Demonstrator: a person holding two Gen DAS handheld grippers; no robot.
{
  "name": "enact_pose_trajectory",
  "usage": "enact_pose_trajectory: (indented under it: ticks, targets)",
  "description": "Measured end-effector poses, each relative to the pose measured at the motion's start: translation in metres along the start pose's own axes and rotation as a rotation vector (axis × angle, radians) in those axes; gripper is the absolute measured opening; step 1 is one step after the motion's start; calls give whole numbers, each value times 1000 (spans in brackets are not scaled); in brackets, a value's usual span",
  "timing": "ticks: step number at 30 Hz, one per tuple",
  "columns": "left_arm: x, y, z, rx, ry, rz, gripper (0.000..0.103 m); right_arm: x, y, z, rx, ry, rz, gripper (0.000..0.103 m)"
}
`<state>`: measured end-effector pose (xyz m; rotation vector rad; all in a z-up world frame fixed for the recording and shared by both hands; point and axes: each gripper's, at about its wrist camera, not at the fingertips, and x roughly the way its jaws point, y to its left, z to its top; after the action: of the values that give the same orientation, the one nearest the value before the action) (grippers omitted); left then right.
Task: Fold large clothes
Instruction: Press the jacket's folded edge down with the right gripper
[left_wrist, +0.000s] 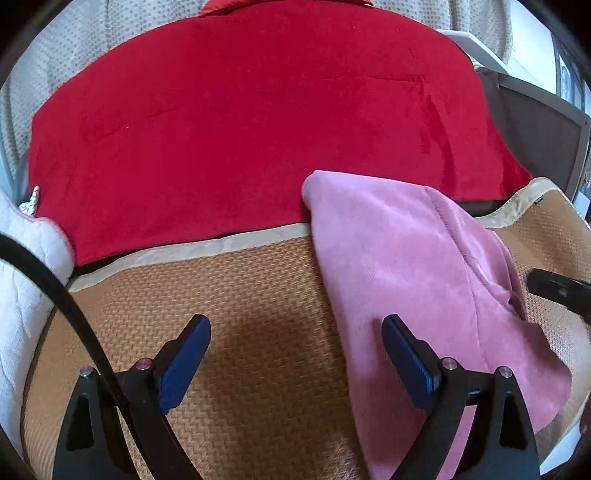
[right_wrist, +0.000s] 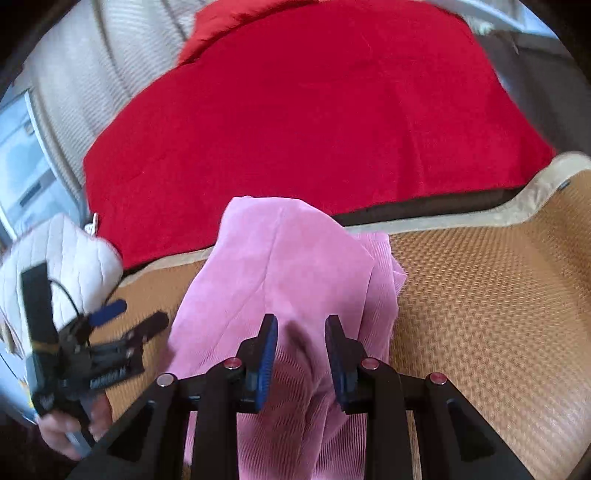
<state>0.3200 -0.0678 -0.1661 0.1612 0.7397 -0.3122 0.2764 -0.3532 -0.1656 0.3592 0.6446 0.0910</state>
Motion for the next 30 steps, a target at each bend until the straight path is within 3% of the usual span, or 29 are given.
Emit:
enact_pose_trajectory:
  ticks: [3, 7, 11, 17, 25, 30]
  targets:
    - [3, -8, 3, 33, 22, -16, 94, 26, -5, 8, 26, 55, -20, 30]
    - [19, -22, -3, 110, 62, 23, 94, 69, -16, 6, 56, 157, -14, 30]
    - [18, -25, 0, 150, 42, 28, 94, 59, -16, 17, 56, 142, 3, 30]
    - [12, -21, 10, 110, 15, 3, 94, 45, -7, 53, 40, 67, 43, 30]
    - [32, -32, 12, 135, 80, -5, 94, 119, -12, 53, -4, 194, -12, 29]
    - [21, -37, 11, 164, 56, 14, 94, 94, -22, 52, 57, 164, 58, 32]
